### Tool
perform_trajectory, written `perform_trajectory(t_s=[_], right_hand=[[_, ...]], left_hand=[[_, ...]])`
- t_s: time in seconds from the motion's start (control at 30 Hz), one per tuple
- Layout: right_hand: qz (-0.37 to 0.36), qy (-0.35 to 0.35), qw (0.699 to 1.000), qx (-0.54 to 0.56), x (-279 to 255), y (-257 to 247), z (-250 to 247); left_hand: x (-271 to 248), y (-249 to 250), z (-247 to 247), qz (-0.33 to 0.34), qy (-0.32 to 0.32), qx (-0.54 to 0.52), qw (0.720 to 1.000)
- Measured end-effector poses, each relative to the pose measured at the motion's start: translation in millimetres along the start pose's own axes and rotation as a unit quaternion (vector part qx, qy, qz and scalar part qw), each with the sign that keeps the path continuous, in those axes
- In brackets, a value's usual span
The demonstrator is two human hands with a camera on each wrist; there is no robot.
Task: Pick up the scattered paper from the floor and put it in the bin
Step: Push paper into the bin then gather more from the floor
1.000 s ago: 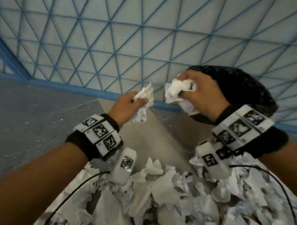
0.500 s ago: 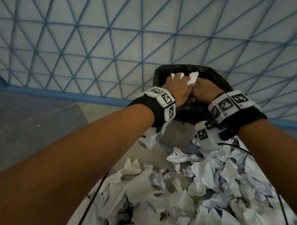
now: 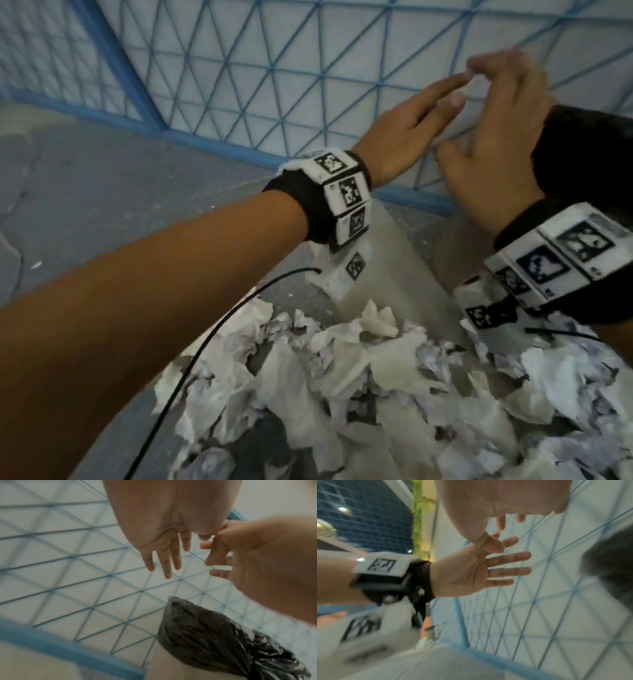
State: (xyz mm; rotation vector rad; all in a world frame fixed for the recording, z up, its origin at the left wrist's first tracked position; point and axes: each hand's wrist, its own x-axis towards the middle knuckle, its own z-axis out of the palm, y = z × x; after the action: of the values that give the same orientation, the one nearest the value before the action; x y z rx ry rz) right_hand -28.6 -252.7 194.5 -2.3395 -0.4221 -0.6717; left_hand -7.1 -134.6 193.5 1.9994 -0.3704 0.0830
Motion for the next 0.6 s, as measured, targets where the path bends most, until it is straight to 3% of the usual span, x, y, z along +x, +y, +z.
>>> perform_trajectory(t_s=[0.07,0.13,0.17,0.23,0.3,0.37,0.47,0.6], right_hand=[[-0.022,-0.072,0.996,0.038,-28.7,-17.8,38.9],[0.0,-0.235,0.972,0.027,-61.5,-30.9,81.1],[0.025,-0.342,0.94,0.001,-77.5,-34.8,100.1],[0.064,-0.529,0.844,-0.056,-107.4,-34.8,137.2],[0.061,-0.618,0.778,-0.095,-133.2,-31.8,168.8],[0.055,-0.645,0.754,-0.108,-150.7,-34.8,190.3],[0.065,-0.663,0.742,-0.073,-172.3,-50.0,209.2],[-0.015,-0.692,0.715,-0.098,-196.2,-59.7,206.0]], left_hand=[[-42.9,-30.3,-32.2,-0.055,0.016,0.069,0.996],[-99.5,-76.2,-66.1,-0.145,-0.023,0.21,0.967],[-130.8,-100.2,-80.6,-0.215,-0.058,0.277,0.934],[-190.5,-145.8,-102.8,-0.368,-0.119,0.359,0.85],[-235.2,-177.3,-116.1,-0.474,-0.118,0.349,0.8],[-258.6,-194.9,-119.7,-0.522,-0.071,0.301,0.795],[-257.7,-212.6,-104.8,-0.517,-0.03,0.249,0.819],[-248.0,-230.0,-66.3,-0.433,-0.117,0.274,0.851]])
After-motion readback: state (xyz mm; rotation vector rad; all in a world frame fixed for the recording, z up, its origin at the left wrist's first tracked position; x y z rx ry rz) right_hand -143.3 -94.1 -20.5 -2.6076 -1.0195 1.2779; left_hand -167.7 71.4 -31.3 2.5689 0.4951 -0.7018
